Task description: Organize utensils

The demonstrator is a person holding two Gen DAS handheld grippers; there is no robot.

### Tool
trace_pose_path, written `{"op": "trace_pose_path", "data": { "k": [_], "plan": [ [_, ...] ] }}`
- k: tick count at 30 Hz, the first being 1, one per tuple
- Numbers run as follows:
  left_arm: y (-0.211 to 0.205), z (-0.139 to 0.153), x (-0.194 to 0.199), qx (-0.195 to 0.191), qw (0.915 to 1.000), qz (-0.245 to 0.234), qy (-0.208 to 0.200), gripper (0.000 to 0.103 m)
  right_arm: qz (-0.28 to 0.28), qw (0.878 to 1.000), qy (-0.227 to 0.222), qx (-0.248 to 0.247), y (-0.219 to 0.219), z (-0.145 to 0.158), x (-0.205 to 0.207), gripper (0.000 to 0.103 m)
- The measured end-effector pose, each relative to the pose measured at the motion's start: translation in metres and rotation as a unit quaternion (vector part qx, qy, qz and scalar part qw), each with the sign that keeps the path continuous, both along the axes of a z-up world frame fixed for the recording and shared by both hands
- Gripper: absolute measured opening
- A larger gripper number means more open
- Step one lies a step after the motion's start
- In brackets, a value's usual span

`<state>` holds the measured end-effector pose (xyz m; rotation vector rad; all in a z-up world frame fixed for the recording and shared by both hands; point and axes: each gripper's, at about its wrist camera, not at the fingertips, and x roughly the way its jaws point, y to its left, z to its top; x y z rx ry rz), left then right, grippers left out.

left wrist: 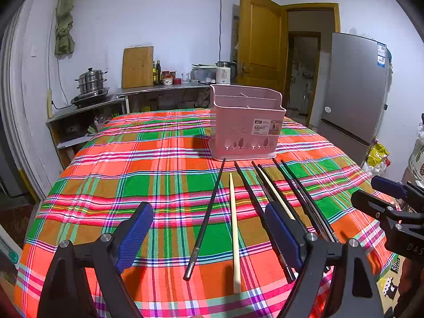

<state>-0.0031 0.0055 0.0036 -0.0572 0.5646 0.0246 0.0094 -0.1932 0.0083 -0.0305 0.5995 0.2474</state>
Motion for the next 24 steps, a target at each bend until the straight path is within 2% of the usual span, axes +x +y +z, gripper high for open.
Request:
{"op": "trace_pose_path", "data": {
  "k": [24],
  "plan": [
    [-0.0033,-0.0002,-0.0018,0.004,1.0000,-0.005,0.001,0.086,0.000,1.000,0.001,0.000,-0.0001,0.0005,0.0006,0.070]
  ]
}}
